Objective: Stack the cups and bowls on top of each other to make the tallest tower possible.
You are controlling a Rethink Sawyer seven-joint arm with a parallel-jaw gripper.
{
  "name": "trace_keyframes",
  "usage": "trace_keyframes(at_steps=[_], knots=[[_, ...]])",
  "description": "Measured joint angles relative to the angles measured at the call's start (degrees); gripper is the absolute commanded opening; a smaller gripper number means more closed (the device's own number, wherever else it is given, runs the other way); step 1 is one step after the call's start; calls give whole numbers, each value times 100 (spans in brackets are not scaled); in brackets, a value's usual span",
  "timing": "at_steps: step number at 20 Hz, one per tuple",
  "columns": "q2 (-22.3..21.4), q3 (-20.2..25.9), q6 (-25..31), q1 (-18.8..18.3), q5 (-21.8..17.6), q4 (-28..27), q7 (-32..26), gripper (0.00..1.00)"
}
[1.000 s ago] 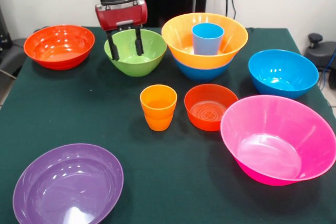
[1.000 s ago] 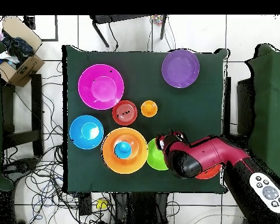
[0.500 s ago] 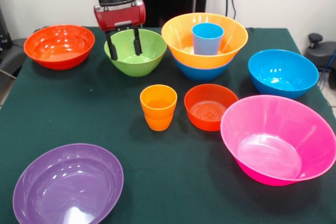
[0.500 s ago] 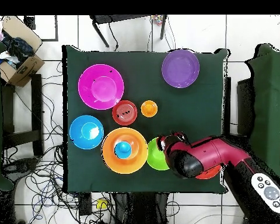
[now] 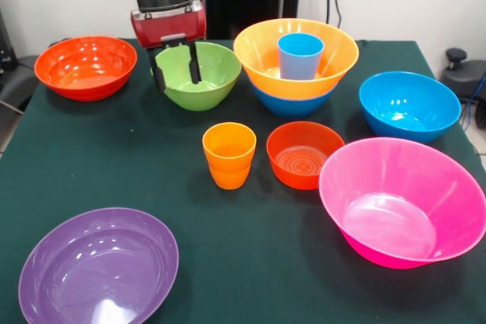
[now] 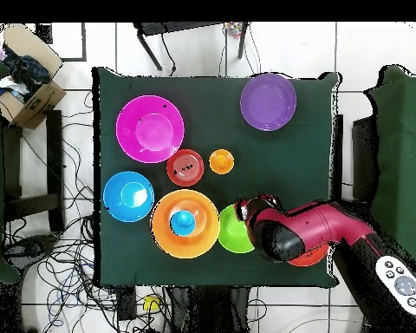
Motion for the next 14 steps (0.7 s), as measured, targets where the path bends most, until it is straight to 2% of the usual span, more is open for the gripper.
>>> trace_keyframes(at_steps=[14], knots=[[506, -13, 45, 5, -23, -124, 0, 100]])
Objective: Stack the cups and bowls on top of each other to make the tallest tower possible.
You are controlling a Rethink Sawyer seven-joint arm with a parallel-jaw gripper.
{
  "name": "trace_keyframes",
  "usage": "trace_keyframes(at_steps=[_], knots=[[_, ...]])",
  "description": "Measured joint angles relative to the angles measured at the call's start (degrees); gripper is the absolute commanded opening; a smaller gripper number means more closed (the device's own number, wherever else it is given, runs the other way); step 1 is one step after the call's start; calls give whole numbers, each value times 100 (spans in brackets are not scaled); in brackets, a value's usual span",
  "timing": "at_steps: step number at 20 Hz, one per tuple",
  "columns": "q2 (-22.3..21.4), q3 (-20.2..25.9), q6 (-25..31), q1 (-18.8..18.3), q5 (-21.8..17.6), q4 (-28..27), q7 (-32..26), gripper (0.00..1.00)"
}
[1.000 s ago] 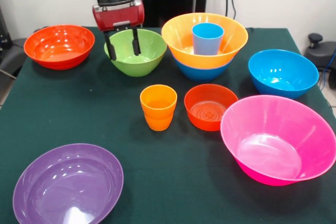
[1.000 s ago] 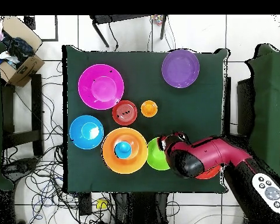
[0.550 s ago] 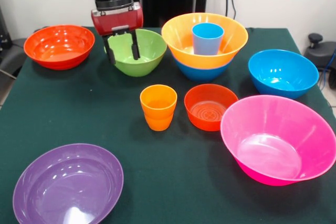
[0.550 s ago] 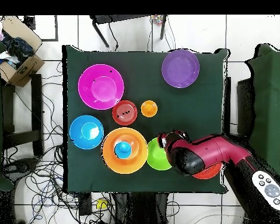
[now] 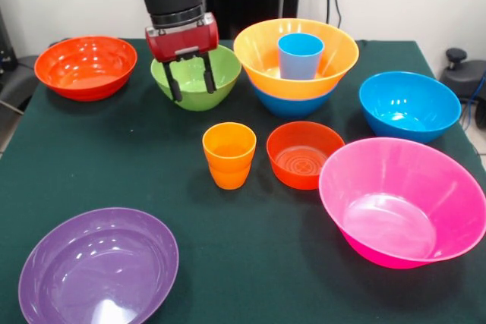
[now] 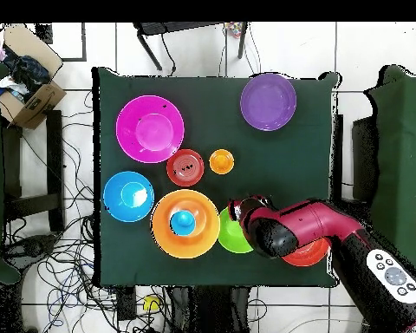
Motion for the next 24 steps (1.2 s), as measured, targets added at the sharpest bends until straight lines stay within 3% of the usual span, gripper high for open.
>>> trace_keyframes(at_steps=[11, 15, 16, 24], knots=[[34, 45, 836, -192, 148, 1, -280, 100], [35, 174, 1192, -507, 308, 0, -870, 100], [41, 250, 1314, -663, 337, -9, -1245, 100], [242, 318, 1403, -935, 324, -289, -2592, 100]])
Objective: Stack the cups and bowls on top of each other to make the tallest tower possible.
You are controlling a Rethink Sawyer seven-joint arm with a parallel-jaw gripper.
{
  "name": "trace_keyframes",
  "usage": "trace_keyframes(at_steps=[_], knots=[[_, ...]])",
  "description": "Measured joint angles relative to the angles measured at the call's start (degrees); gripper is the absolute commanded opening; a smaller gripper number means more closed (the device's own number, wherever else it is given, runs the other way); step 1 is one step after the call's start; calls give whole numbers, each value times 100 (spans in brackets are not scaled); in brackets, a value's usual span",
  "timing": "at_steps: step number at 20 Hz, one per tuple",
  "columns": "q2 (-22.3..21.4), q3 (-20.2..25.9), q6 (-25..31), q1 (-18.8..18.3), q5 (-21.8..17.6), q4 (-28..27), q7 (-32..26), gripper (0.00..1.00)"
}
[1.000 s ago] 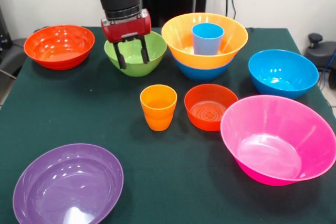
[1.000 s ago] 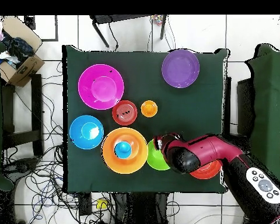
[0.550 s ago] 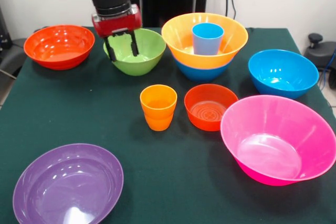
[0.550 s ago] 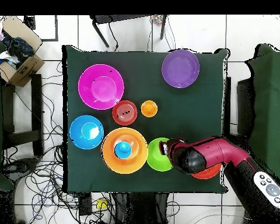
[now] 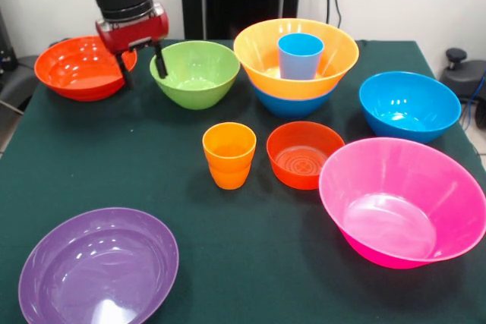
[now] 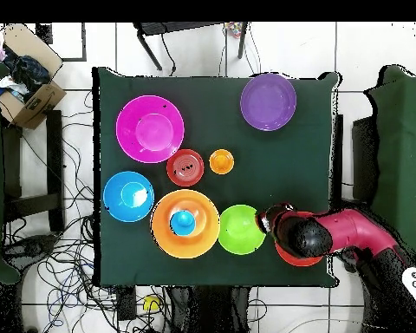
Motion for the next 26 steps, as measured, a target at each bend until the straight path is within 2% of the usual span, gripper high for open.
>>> trace_keyframes(at_steps=[6, 16, 23, 26], knots=[[323, -2, -1, 94, -5, -373, -440, 100], [730, -17, -1, 258, -7, -687, -447, 100], [717, -19, 4, 182, 52, -694, -450, 100], [517, -14, 70, 101, 154, -647, -450, 100]])
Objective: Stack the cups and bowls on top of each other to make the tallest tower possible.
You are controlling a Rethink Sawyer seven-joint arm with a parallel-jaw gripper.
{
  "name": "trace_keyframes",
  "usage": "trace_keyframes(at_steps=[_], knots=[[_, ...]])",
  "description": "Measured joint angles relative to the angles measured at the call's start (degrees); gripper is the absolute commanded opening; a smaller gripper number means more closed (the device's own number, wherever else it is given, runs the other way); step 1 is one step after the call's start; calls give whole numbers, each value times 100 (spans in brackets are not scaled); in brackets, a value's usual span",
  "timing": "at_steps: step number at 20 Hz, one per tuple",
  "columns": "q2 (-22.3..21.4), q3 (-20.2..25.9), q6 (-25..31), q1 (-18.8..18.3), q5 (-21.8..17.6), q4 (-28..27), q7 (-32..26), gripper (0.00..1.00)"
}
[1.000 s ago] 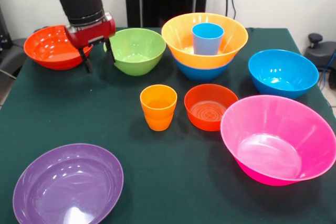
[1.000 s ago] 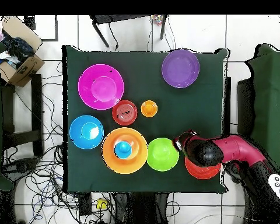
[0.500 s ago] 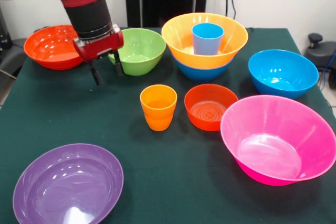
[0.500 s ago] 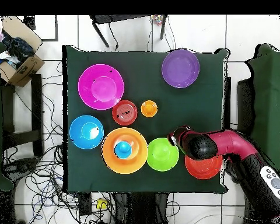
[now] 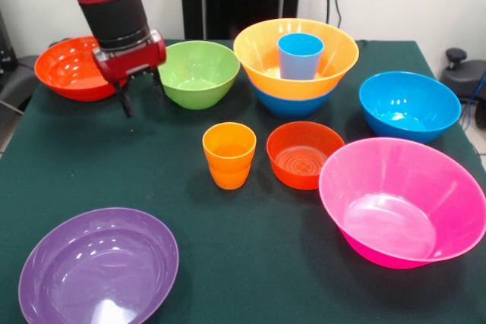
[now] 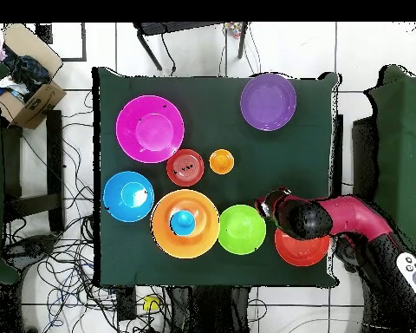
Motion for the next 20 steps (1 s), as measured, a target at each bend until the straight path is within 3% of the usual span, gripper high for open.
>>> trace_keyframes(at_steps=[10, 20], knots=[[-766, 38, 168, 35, 212, 318, 0, 100], [-949, 28, 168, 466, 126, 522, 0, 100]])
